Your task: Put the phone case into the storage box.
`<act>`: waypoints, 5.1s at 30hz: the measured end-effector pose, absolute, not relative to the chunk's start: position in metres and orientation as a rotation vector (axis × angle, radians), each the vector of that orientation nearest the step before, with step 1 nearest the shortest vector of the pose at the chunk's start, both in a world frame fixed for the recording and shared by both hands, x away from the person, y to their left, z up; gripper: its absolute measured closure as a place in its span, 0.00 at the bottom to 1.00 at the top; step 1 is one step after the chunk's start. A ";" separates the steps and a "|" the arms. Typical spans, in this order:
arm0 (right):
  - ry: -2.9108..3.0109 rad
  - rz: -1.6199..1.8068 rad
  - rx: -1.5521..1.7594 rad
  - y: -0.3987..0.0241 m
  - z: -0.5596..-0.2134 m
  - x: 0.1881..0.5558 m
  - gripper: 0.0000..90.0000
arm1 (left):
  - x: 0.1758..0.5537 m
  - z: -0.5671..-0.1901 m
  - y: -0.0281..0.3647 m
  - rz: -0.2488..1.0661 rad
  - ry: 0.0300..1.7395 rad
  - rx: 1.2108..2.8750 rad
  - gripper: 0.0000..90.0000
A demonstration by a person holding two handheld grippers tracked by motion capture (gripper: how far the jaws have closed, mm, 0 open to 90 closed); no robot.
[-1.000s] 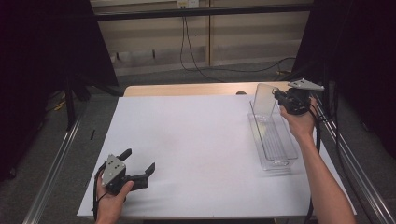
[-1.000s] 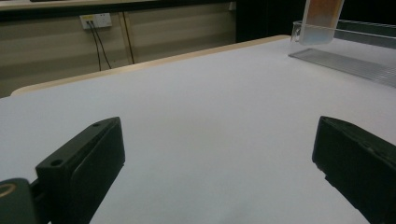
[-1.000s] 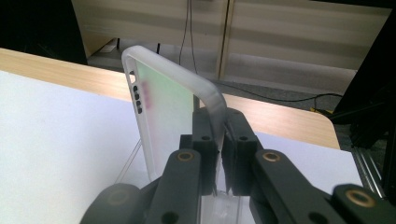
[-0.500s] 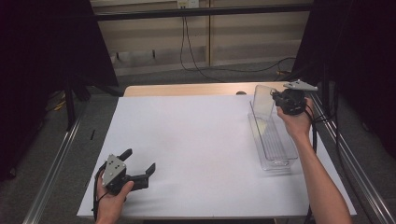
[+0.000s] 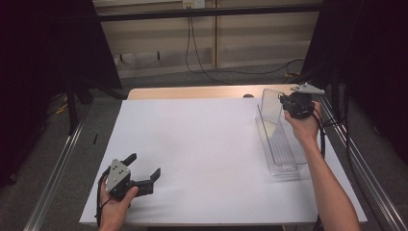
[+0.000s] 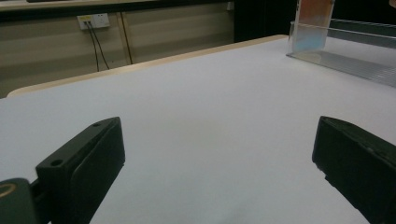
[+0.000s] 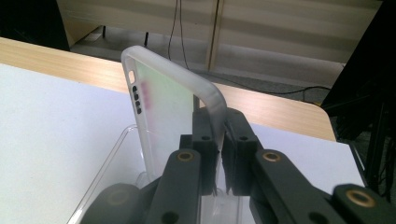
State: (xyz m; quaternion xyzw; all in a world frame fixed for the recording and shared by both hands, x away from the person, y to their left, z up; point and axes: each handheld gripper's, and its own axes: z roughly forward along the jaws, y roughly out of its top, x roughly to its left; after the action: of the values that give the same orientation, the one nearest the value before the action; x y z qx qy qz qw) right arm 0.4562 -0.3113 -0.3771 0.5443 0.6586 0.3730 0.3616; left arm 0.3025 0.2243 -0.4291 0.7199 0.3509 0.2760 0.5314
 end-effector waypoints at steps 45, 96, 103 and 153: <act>1.793 0.964 1.420 -0.324 -0.370 0.475 0.95 | 0.306 -0.431 0.218 0.648 0.826 1.744 0.03; 1.903 0.975 1.433 -0.339 -0.368 0.501 0.96 | 0.307 -0.433 0.214 0.651 0.811 1.766 0.03; 1.878 1.010 1.452 -0.340 -0.372 0.503 0.96 | 0.307 -0.433 0.213 0.651 0.811 1.767 0.03; 1.882 0.997 1.439 -0.339 -0.369 0.469 0.96 | 0.306 -0.432 0.210 0.652 0.794 1.772 0.03</act>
State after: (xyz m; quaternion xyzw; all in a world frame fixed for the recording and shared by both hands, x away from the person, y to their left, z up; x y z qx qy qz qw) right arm 0.4687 -0.3388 -0.3687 0.5372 0.7025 0.3721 0.2820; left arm 0.3058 0.2102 -0.4321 0.7391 0.3312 0.2720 0.5197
